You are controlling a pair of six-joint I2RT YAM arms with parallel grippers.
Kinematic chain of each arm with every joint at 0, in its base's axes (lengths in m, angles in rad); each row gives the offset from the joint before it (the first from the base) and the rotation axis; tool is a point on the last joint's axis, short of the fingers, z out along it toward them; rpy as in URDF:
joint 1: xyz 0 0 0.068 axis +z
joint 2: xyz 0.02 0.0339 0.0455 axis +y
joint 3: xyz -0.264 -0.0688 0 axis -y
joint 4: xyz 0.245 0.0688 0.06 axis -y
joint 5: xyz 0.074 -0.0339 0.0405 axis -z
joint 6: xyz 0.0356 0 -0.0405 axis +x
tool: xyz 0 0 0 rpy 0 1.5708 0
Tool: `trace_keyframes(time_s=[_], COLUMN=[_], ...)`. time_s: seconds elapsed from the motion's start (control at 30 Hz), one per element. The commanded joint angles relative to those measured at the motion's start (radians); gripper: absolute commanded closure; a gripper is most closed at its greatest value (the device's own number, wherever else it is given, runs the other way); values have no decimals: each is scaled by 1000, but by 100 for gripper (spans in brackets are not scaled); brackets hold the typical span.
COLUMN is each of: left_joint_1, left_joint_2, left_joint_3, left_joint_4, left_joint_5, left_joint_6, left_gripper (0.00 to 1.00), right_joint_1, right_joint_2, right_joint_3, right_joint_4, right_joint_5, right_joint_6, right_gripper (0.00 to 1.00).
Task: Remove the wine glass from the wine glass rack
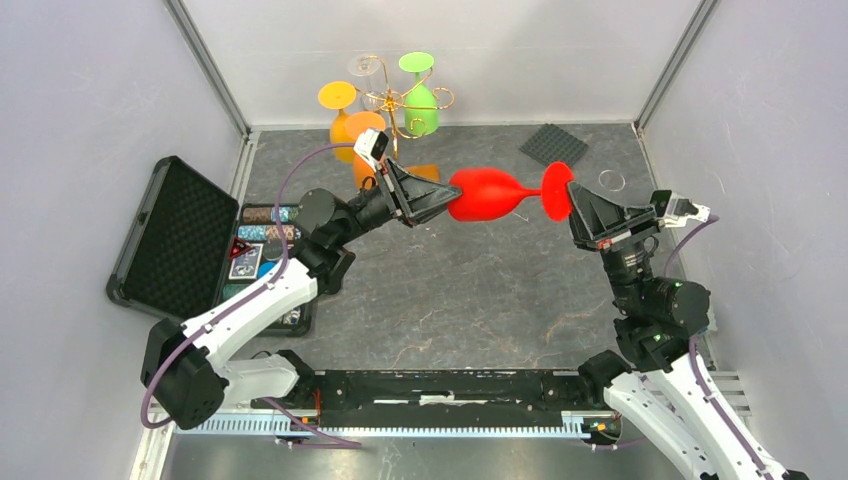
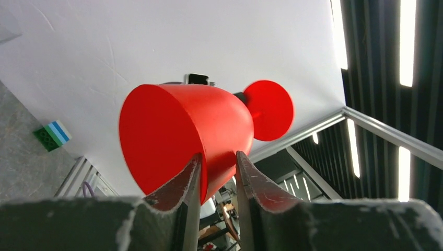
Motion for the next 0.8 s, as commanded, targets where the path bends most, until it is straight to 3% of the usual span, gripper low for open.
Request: trace_keyframes(time_s=[0.0, 0.17, 0.37, 0.67, 0.77], left_joint_1=[-50, -65, -65, -64, -64], left_joint_2=[-39, -39, -47, -35, -23], left_joint_3=[49, 72, 96, 156, 182], left_joint_4=[109, 119, 106, -53, -105], left_joint_5=[82, 123, 139, 167, 175], left_joint_6=[-36, -48, -23, 134, 187], left_gripper=[71, 73, 95, 91, 98], right_joint_1=[4, 5, 4, 4, 4], right_joint_2=[7, -5, -2, -42, -45], right_joint_3=[-97, -167, -190, -199, -198], right_joint_4=[-26, 13, 11, -40, -43], right_joint_5=[2, 56, 133, 300, 312], right_joint_6=[9, 36, 20, -71, -82], right_gripper=[100, 100, 100, 100, 100])
